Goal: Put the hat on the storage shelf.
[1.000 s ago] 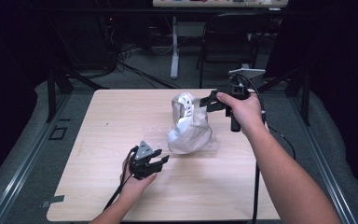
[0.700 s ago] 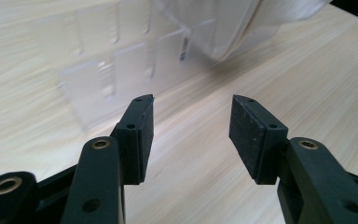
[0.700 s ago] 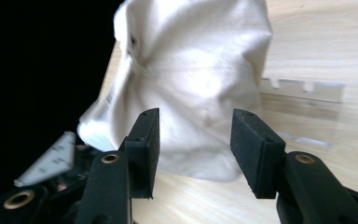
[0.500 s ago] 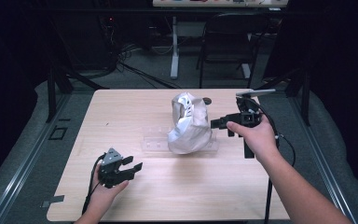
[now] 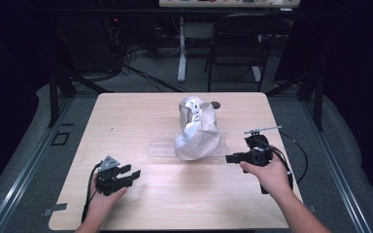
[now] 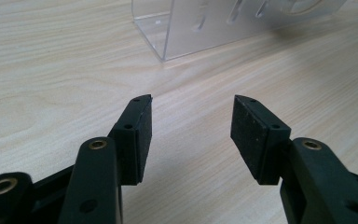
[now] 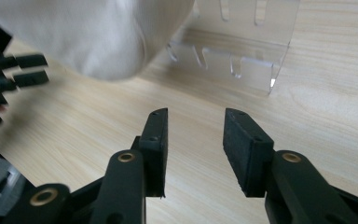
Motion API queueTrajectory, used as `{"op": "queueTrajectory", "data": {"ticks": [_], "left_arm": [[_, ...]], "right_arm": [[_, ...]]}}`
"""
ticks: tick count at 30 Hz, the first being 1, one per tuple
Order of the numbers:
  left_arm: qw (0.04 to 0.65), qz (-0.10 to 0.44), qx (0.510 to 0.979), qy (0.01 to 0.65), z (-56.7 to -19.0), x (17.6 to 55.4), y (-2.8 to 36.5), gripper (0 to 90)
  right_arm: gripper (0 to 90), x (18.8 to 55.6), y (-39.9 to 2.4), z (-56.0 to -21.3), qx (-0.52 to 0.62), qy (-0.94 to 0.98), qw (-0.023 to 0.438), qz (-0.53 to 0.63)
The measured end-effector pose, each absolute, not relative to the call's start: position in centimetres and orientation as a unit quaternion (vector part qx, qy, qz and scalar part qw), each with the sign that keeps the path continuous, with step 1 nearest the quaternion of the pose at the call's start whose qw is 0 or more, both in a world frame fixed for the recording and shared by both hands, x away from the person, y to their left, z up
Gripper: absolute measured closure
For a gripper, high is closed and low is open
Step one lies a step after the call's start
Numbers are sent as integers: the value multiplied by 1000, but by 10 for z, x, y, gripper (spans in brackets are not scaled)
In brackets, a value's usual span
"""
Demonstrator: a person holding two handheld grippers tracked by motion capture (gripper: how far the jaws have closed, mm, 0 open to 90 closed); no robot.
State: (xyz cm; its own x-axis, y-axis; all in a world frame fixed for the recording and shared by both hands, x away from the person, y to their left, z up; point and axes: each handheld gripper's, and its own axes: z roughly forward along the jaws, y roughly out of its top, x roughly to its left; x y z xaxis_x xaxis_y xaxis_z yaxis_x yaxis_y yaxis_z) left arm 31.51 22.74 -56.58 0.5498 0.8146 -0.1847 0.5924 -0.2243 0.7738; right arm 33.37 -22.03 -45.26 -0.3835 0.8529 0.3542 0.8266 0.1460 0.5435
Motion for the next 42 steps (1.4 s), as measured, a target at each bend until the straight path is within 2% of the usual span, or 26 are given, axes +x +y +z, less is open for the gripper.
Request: {"op": "queueTrajectory", "data": {"ticks": [9,12,14,18,24,31,34,38,42], "left_arm": [[424,130,773,453,-568,316,226,488],[424,132,773,453,-568,316,226,488],[423,132,774,453,-569,316,226,488],[421,130,775,454,-569,317,226,488],[415,129,778,453,-572,318,225,488],[411,132,786,443,-574,320,221,482],[411,136,789,436,-573,320,220,482],[411,147,791,429,-574,320,219,480],[419,157,785,427,-574,319,218,475]], "right_arm": [[544,311,-222,-491,518,763,52,384],[563,304,-223,-504,511,765,68,386],[589,300,-225,-512,500,771,95,384],[596,294,-228,-524,485,778,97,387],[527,290,-229,-544,485,777,100,388],[467,286,-226,-561,477,774,149,389],[457,285,-229,-566,495,762,151,388],[385,283,-237,-568,507,753,137,398],[328,281,-238,-572,513,749,143,393]]}}
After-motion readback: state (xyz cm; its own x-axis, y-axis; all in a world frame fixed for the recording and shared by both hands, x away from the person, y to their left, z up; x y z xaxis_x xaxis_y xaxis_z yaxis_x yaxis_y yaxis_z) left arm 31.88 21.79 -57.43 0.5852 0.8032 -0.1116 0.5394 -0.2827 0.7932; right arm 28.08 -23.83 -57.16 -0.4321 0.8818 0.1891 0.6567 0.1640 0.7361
